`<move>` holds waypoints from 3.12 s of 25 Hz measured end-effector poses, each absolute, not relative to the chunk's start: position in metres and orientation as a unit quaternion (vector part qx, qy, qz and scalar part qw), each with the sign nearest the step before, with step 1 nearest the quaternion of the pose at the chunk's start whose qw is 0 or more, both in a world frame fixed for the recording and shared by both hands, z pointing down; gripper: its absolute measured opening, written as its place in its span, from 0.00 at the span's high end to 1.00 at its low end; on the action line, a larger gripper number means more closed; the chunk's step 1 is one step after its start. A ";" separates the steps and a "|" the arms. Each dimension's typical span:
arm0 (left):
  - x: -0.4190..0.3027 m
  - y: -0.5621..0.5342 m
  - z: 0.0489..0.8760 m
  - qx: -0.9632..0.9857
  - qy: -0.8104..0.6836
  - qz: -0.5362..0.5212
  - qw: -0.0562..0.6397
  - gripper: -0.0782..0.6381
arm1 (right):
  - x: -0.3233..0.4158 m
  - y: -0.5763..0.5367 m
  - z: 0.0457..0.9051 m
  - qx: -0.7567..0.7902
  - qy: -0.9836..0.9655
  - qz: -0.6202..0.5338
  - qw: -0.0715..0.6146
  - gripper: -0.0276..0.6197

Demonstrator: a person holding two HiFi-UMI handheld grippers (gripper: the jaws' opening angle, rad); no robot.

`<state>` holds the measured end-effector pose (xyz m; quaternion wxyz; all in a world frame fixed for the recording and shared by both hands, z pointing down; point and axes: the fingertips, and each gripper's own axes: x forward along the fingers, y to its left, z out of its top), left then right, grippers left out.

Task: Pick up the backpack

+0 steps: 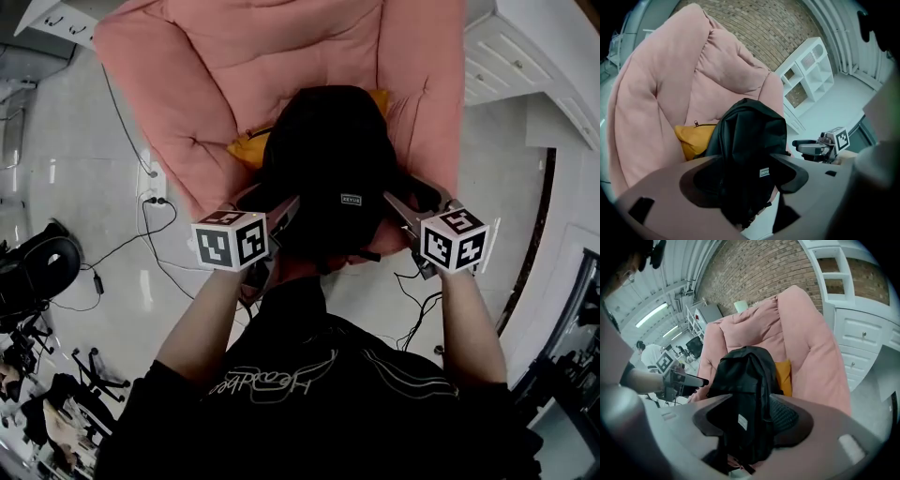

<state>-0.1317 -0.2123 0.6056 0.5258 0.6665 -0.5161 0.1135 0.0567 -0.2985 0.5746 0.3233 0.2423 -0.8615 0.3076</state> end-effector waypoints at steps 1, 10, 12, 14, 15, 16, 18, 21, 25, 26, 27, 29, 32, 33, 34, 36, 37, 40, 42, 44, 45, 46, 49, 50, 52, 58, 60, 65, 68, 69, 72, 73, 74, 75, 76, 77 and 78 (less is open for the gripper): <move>-0.132 -0.215 0.611 0.664 -0.517 0.115 0.528 0.49 | 0.056 -0.303 0.580 0.241 -0.861 0.305 0.330 0.59; -0.135 -0.225 0.647 0.641 -0.516 0.131 0.552 0.49 | 0.047 -0.325 0.625 0.236 -0.846 0.308 0.367 0.57; -0.135 -0.226 0.651 0.638 -0.518 0.132 0.554 0.49 | 0.048 -0.326 0.631 0.236 -0.842 0.314 0.369 0.57; -0.136 -0.227 0.654 0.635 -0.520 0.130 0.556 0.49 | 0.047 -0.324 0.636 0.232 -0.840 0.322 0.369 0.57; -0.137 -0.227 0.655 0.635 -0.520 0.129 0.556 0.49 | 0.046 -0.323 0.639 0.230 -0.839 0.325 0.371 0.57; -0.138 -0.227 0.656 0.635 -0.520 0.128 0.557 0.49 | 0.044 -0.322 0.642 0.227 -0.838 0.327 0.373 0.57; -0.138 -0.227 0.657 0.635 -0.518 0.127 0.559 0.52 | 0.042 -0.319 0.645 0.222 -0.838 0.326 0.376 0.58; -0.134 -0.229 0.656 0.637 -0.514 0.121 0.562 0.61 | 0.038 -0.315 0.647 0.215 -0.840 0.328 0.376 0.64; -0.131 -0.229 0.657 0.635 -0.517 0.121 0.562 0.68 | 0.035 -0.313 0.649 0.210 -0.842 0.326 0.375 0.71; -0.131 -0.229 0.656 0.636 -0.516 0.122 0.561 0.69 | 0.035 -0.312 0.649 0.209 -0.842 0.326 0.375 0.72; -0.130 -0.228 0.656 0.637 -0.515 0.123 0.560 0.70 | 0.034 -0.312 0.649 0.207 -0.842 0.327 0.375 0.73; -0.130 -0.228 0.652 0.639 -0.516 0.123 0.557 0.72 | 0.032 -0.310 0.648 0.203 -0.844 0.325 0.375 0.75; -0.127 -0.228 0.646 0.639 -0.519 0.122 0.555 0.74 | 0.032 -0.309 0.645 0.203 -0.846 0.323 0.372 0.80; -0.126 -0.227 0.646 0.639 -0.519 0.122 0.554 0.75 | 0.032 -0.308 0.644 0.203 -0.847 0.324 0.369 0.82; -0.125 -0.225 0.645 0.639 -0.521 0.122 0.553 0.75 | 0.032 -0.306 0.643 0.204 -0.847 0.326 0.366 0.83; -0.123 -0.221 0.642 0.640 -0.523 0.121 0.549 0.76 | 0.032 -0.302 0.640 0.207 -0.848 0.331 0.358 0.85; -0.122 -0.219 0.640 0.641 -0.525 0.120 0.547 0.76 | 0.033 -0.301 0.639 0.210 -0.848 0.334 0.355 0.85; -0.120 -0.214 0.633 0.644 -0.529 0.118 0.540 0.77 | 0.034 -0.296 0.632 0.219 -0.848 0.337 0.346 0.86; -0.117 -0.209 0.627 0.644 -0.532 0.114 0.537 0.78 | 0.036 -0.291 0.626 0.223 -0.849 0.338 0.340 0.86; -0.114 -0.203 0.621 0.647 -0.533 0.114 0.534 0.78 | 0.039 -0.285 0.621 0.224 -0.851 0.337 0.336 0.86; -0.112 -0.200 0.618 0.648 -0.533 0.114 0.532 0.78 | 0.041 -0.282 0.618 0.223 -0.852 0.335 0.335 0.86; -0.111 -0.197 0.616 0.650 -0.533 0.114 0.530 0.79 | 0.042 -0.278 0.616 0.221 -0.854 0.333 0.333 0.86; -0.107 -0.187 0.609 0.653 -0.537 0.112 0.522 0.79 | 0.045 -0.269 0.608 0.217 -0.859 0.327 0.329 0.87; -0.105 -0.184 0.607 0.653 -0.538 0.110 0.521 0.79 | 0.047 -0.265 0.605 0.217 -0.860 0.325 0.328 0.87; -0.100 -0.177 0.603 0.654 -0.541 0.107 0.518 0.79 | 0.051 -0.259 0.600 0.218 -0.863 0.321 0.322 0.87; -0.091 -0.162 0.588 0.655 -0.551 0.099 0.508 0.79 | 0.060 -0.243 0.583 0.229 -0.874 0.307 0.300 0.88; -0.087 -0.155 0.580 0.657 -0.554 0.098 0.502 0.79 | 0.064 -0.237 0.574 0.229 -0.878 0.305 0.291 0.88; -0.076 -0.137 0.557 0.664 -0.561 0.093 0.485 0.79 | 0.074 -0.220 0.549 0.228 -0.888 0.290 0.274 0.88; -0.070 -0.127 0.539 0.670 -0.565 0.091 0.473 0.79 | 0.080 -0.210 0.532 0.232 -0.892 0.290 0.258 0.88; -0.069 -0.123 0.533 0.672 -0.566 0.089 0.469 0.79 | 0.082 -0.207 0.527 0.232 -0.894 0.288 0.254 0.88; -0.061 -0.110 0.515 0.676 -0.569 0.083 0.460 0.79 | 0.090 -0.194 0.509 0.230 -0.899 0.279 0.246 0.88; -0.058 -0.104 0.509 0.677 -0.569 0.082 0.459 0.79 | 0.093 -0.189 0.503 0.229 -0.901 0.277 0.243 0.88; -0.054 -0.098 0.504 0.678 -0.570 0.081 0.458 0.79 | 0.097 -0.184 0.496 0.226 -0.903 0.275 0.240 0.88; -0.050 -0.092 0.498 0.679 -0.570 0.081 0.456 0.79 | 0.101 -0.178 0.490 0.224 -0.905 0.273 0.238 0.88; -0.045 -0.086 0.492 0.681 -0.570 0.080 0.453 0.79 | 0.105 -0.172 0.485 0.221 -0.906 0.272 0.236 0.88; -0.040 -0.079 0.486 0.683 -0.570 0.080 0.450 0.79 | 0.110 -0.165 0.479 0.219 -0.908 0.272 0.233 0.88; -0.036 -0.073 0.480 0.685 -0.570 0.079 0.446 0.80 | 0.115 -0.159 0.473 0.217 -0.909 0.271 0.231 0.88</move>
